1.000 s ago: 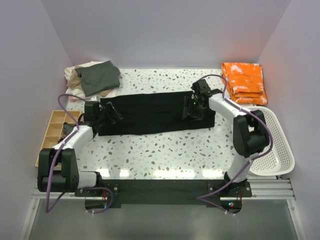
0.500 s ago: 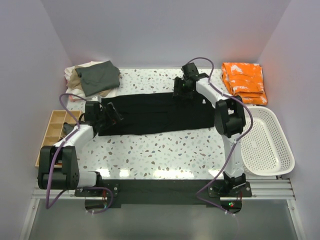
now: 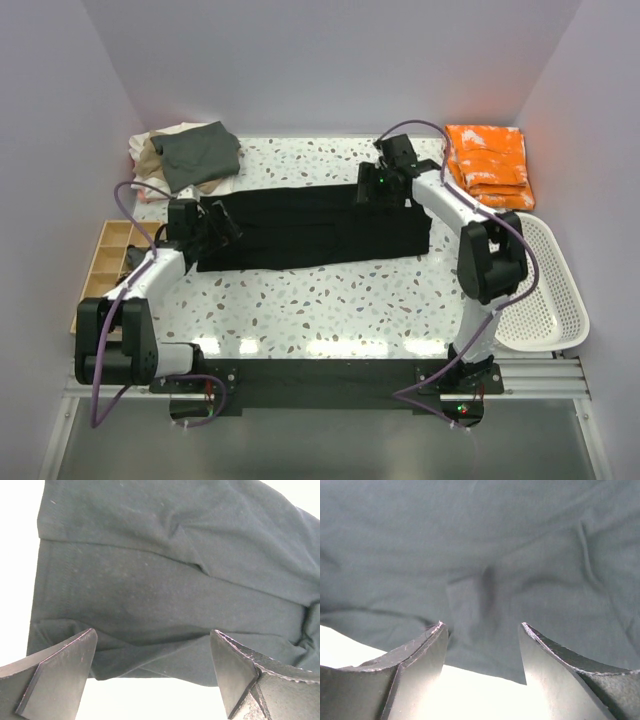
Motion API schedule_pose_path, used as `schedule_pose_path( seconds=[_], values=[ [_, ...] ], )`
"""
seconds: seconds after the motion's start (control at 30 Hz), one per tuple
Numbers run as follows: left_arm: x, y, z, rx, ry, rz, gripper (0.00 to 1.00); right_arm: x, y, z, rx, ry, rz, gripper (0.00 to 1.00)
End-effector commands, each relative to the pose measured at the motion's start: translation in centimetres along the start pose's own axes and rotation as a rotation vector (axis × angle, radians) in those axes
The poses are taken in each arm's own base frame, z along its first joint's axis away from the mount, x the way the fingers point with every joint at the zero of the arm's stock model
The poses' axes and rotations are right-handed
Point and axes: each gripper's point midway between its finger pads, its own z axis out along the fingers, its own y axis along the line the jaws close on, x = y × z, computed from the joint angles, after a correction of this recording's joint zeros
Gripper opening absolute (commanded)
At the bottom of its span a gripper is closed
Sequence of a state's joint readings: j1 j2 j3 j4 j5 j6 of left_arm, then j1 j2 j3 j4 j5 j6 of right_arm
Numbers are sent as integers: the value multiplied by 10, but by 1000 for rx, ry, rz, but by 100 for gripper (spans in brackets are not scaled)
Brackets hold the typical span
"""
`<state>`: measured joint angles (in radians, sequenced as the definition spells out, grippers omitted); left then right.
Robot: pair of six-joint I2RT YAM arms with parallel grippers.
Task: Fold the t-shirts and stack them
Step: Fold the other side of the tshirt into a rectangle
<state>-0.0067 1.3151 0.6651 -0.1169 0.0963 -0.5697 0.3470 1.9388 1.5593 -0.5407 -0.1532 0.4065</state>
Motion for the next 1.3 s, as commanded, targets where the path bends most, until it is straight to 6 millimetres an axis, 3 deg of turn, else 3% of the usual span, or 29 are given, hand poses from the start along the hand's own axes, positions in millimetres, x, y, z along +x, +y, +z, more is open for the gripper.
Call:
schedule_pose_path(
  seconds=[0.0, 0.17, 0.3, 0.4, 0.47, 0.57, 0.7, 0.83, 1.07, 1.27],
  values=[
    [-20, 6, -8, -52, -64, 39, 100, 21, 8, -14, -76, 1, -35, 63],
    [-21, 5, -6, -32, -97, 30, 100, 50, -3, 0, -78, 67, -28, 61],
    [-34, -23, -18, 85, -107, 51, 98, 59, 0, -5, -103, 76, -26, 61],
    [-32, -38, -31, 144, -58, 45, 97, 62, 1, -10, -112, 74, -22, 62],
    [-19, -55, -35, 247, 11, 53, 93, 63, 2, -11, -119, 75, -16, 62],
    [7, -63, -35, 304, 101, 77, 93, 66, 4, -11, -127, 82, -17, 62],
    [37, -48, -27, 253, 186, 90, 93, 71, 4, -9, -128, 93, -11, 61],
    [54, -37, -21, 215, 222, 85, 93, 73, 4, -8, -127, 96, -10, 62],
    [57, -27, -17, 167, 234, 109, 94, 77, 2, -4, -124, 110, -8, 62],
    [43, -18, 1, 98, 190, 126, 95, 79, 1, -2, -118, 120, -7, 62]
  ],
)
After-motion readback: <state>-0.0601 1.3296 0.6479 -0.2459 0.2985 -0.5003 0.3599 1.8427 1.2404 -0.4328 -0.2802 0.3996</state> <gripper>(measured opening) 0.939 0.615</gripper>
